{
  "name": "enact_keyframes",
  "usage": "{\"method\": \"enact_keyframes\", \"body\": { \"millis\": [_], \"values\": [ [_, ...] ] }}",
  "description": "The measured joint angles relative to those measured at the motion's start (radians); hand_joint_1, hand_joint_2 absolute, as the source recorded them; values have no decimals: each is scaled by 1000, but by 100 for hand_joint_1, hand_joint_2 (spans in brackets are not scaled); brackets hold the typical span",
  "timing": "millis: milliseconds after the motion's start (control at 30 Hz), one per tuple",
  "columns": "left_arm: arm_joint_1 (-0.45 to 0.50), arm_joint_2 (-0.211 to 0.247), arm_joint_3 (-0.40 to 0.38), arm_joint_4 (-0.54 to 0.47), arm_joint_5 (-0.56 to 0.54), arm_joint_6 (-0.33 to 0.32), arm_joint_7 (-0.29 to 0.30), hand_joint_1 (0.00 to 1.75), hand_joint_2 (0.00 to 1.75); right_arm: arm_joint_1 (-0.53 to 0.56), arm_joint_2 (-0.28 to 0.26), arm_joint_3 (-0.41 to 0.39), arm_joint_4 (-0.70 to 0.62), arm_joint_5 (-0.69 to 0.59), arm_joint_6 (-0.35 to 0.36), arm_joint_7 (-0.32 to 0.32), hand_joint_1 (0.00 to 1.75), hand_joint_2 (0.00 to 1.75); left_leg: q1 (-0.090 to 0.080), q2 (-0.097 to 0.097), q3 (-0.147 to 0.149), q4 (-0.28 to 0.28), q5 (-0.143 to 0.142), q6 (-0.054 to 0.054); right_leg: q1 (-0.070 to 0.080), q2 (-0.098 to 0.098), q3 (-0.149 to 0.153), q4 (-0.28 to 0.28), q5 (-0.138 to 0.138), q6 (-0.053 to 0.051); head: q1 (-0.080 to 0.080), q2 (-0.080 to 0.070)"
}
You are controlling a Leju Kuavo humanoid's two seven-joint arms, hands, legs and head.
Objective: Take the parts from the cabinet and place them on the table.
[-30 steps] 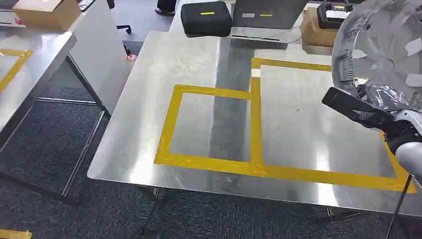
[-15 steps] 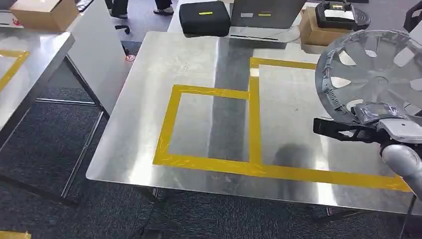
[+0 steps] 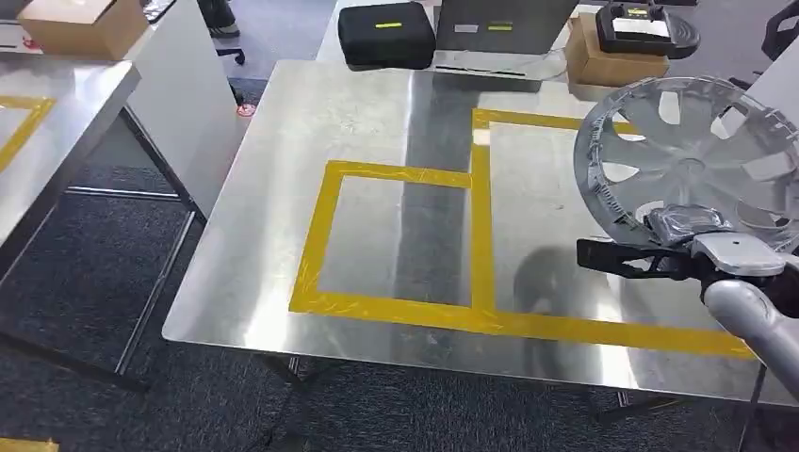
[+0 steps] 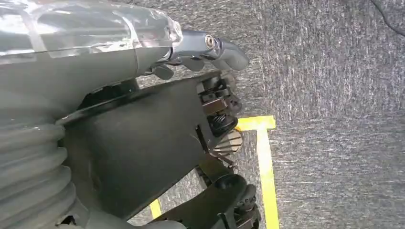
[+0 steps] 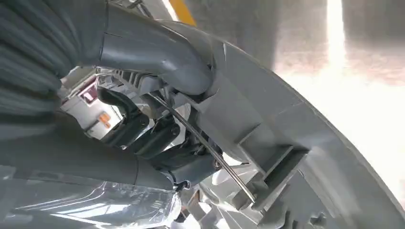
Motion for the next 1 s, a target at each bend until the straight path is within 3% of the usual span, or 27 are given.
{"method": "enact_keyframes", "body": {
  "millis": [333,367,700,1000],
  "values": [
    [-1,0,-5,0,0,-2,-1,0,175,-64,-2,75,-4,-33,-61,-3,175,175,0,0,0,0,0,0,0,1,0,0,0,0,-1,0],
    [-2,0,-5,0,-1,-3,-1,0,175,-72,-1,85,-6,-34,-61,-4,0,0,0,1,0,0,0,0,0,1,0,0,0,0,-1,0],
    [-7,-1,-24,0,-21,2,-11,0,175,-165,7,170,-8,-53,-98,-11,0,0,0,0,2,0,0,0,0,1,0,1,0,0,-2,0],
    [-7,0,-35,0,-5,1,-13,0,175,-187,2,240,-8,-75,-129,-10,0,0,0,-4,2,0,0,1,0,1,1,1,0,0,-2,0]
  ]
}}
